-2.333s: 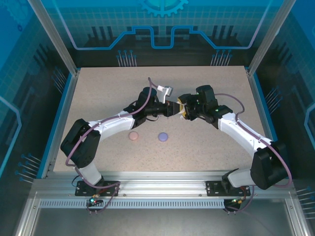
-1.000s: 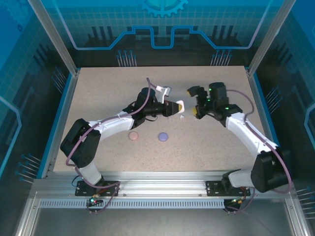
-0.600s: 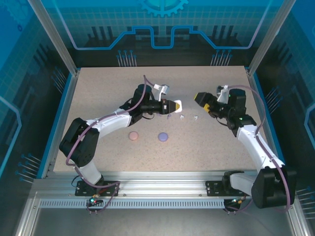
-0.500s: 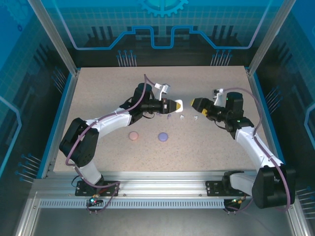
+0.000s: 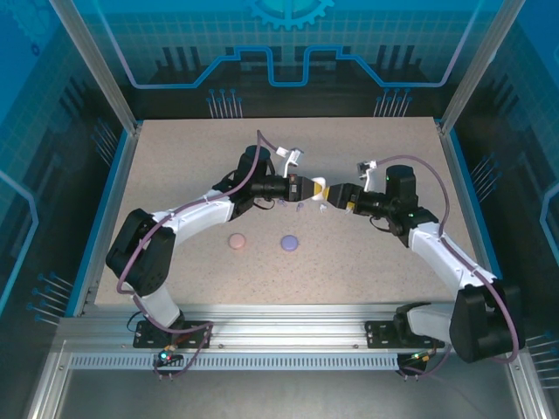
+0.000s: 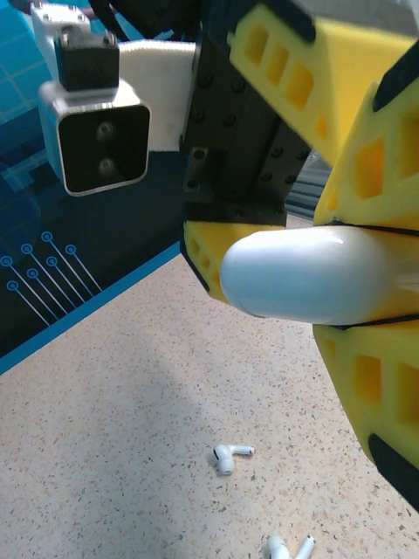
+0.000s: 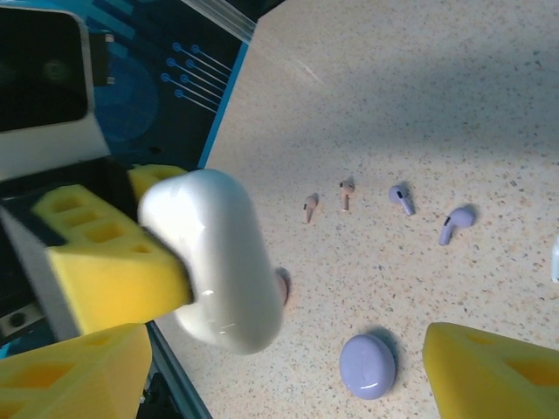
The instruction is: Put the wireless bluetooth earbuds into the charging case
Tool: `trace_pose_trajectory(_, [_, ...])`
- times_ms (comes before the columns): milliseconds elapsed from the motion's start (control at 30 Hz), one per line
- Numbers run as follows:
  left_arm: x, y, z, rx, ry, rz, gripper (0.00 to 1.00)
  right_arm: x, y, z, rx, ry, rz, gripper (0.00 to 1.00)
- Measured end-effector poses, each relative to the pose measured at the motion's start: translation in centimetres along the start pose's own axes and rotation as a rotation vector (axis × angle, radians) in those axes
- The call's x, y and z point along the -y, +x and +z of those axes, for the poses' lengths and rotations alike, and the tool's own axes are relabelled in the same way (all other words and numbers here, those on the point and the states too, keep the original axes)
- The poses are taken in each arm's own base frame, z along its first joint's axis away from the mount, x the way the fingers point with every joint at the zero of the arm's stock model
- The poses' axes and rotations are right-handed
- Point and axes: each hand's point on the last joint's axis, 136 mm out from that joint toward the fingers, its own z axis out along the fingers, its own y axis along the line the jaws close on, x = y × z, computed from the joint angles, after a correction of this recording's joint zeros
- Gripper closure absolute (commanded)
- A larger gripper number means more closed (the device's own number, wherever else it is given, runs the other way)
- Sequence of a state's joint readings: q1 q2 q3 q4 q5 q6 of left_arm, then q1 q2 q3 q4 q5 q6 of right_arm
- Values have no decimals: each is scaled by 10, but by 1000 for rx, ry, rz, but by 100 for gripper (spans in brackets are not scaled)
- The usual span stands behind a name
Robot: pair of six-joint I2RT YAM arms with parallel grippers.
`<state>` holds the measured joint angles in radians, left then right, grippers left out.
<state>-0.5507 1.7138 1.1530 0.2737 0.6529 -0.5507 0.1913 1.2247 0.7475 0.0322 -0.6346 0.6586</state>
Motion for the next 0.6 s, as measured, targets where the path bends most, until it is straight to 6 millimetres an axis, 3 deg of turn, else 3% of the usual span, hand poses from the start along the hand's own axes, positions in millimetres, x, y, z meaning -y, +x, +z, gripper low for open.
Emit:
trace_pose_trajectory(333, [-6,-1,-4,-1,-10,-15,100,26,-5,11,12,63,33,28])
trace_pose_trajectory(433, [0,0,-3,-6,14,-5,100,45,-4,14,13,111,70,29])
trace_pose_trajectory(600, [8,2,-3,-12,34,3,100,52,-2,11,9,134,90,29])
